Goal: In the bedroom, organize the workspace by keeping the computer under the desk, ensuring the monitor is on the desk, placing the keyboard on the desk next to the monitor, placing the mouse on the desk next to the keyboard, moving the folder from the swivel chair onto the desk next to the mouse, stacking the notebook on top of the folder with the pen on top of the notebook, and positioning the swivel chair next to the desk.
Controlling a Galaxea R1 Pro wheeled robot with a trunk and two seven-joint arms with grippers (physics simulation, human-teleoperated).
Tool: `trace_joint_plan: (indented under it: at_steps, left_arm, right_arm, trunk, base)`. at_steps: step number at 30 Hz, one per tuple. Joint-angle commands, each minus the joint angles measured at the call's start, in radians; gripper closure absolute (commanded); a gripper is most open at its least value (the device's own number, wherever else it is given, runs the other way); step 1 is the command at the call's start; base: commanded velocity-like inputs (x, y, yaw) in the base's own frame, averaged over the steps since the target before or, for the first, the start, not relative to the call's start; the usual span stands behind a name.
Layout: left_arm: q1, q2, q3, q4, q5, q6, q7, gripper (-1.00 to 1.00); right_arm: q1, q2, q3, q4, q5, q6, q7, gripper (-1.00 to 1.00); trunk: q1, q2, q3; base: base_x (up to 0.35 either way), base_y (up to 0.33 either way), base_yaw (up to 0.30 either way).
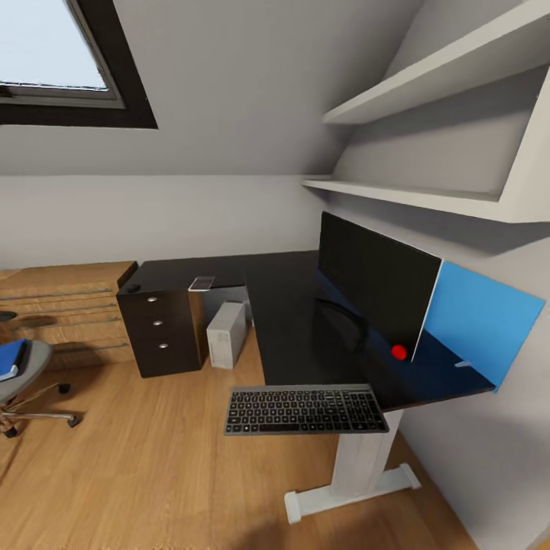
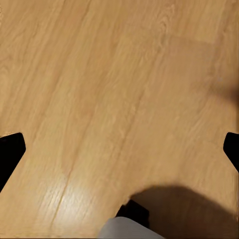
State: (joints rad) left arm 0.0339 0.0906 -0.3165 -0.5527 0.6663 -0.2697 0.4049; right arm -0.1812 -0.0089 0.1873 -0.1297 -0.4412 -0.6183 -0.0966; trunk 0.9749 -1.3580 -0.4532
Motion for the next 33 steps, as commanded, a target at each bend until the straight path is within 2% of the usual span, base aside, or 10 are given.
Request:
trace_joint_plan:
  at_steps: [1, 2, 3, 9, 15, 33]
  left_arm:
    - [0.000, 0.001, -0.009, -0.002, 0.010, -0.005, 0.007, -1.00]
    - [0.000, 0.001, -0.009, -0.002, 0.010, -0.005, 0.007, -1.00]
    - [0.000, 0.001, -0.008, -0.002, 0.010, -0.005, 0.008, -1.00]
    - [0.000, 0.001, -0.008, -0.002, 0.010, -0.005, 0.008, -1.00]
    - [0.000, 0.004, -0.005, -0.002, 0.011, -0.007, 0.010, -1.00]
    - [0.000, 0.006, 0.000, -0.003, 0.016, -0.055, 0.011, -1.00]
  right_arm:
    - [0.000, -0.009, 0.009, -0.001, -0.002, -0.001, -0.008, -1.00]
    - [0.000, -0.025, 0.009, -0.002, -0.002, -0.004, -0.007, -1.00]
    - [0.000, -0.028, 0.009, -0.002, -0.002, -0.011, -0.007, -1.00]
    - [0.000, -0.033, 0.009, 0.005, 0.000, -0.091, -0.006, -1.00]
    - [0.000, -0.033, 0.010, 0.008, 0.002, -0.106, -0.006, -1.00]
    - [0.000, -0.027, 0.019, 0.004, 0.004, -0.111, -0.002, -1.00]
  trunk:
    - [0.000, -0.001, -0.002]
    - [0.000, -0.001, -0.002]
    - [0.000, -0.001, -0.002]
    - [0.000, -0.001, -0.003]
    - [0.000, -0.001, -0.003]
    - [0.000, -0.001, -0.003]
  base:
    - [0.006, -0.326, 0.222]
    - [0.002, -0.327, 0.092]
    - [0.001, -0.327, 0.059]
    - [0.000, -0.327, 0.021]
    - [-0.063, -0.298, 0.002]
    - [-0.007, -0.028, 0.000]
